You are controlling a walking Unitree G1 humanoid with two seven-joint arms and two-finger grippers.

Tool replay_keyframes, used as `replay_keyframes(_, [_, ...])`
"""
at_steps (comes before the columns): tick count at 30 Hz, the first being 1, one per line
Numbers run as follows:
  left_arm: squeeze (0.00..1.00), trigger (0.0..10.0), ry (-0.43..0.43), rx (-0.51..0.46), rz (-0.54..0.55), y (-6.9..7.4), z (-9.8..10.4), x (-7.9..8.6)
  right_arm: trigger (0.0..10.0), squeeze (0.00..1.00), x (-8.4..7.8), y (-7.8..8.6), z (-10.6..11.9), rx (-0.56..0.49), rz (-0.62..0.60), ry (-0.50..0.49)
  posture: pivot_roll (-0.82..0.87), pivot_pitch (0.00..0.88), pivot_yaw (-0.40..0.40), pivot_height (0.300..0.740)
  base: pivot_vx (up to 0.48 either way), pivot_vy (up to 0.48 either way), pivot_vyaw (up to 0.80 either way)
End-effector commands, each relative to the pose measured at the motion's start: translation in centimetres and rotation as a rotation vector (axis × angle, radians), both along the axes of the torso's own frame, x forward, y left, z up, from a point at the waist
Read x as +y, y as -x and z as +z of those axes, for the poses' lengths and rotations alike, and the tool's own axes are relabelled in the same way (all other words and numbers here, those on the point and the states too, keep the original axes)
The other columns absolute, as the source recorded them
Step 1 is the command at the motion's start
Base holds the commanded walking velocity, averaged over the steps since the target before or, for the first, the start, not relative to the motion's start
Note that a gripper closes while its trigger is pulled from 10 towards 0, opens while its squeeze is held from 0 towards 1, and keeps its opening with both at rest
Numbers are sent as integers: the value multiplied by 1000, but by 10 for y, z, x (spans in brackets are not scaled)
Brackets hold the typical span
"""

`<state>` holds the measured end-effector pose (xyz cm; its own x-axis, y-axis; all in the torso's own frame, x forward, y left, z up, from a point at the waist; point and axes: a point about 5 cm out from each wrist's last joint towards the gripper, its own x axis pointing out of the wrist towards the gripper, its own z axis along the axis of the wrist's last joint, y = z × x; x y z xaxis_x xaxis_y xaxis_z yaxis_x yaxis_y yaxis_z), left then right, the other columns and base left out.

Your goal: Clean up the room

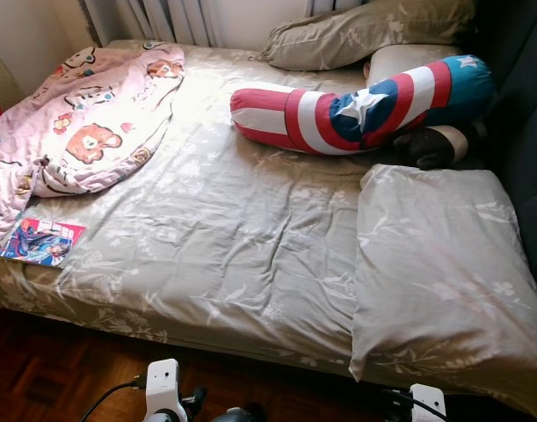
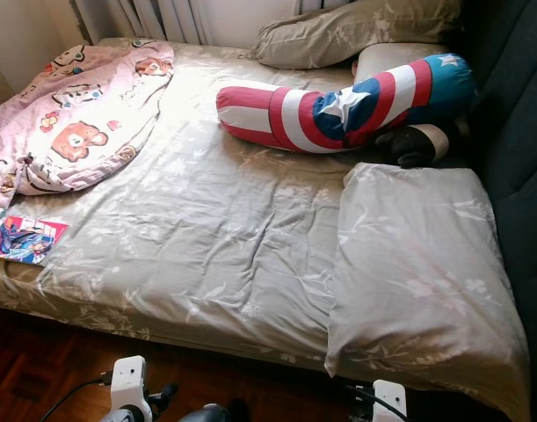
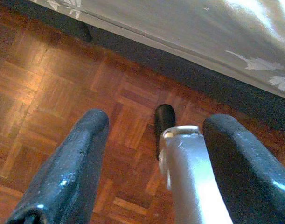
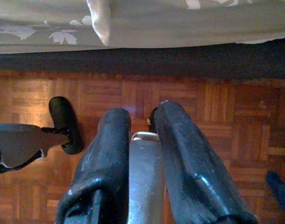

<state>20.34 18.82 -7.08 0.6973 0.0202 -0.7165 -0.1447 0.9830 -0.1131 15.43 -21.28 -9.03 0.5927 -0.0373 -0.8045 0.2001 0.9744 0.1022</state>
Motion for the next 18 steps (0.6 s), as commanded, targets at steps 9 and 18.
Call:
replay_keyframes(9, [0, 10000, -12, 14, -13, 2, -1, 3, 10000, 0, 8, 11, -6, 40, -13, -16, 31, 177, 46, 740, 0, 480, 0])
replay_keyframes(18, [0, 10000, -10, 11, -12, 1, -1, 2, 10000, 0, 32, 1, -6, 32, 4, -32, 32, 181, 46, 740, 0, 480, 0])
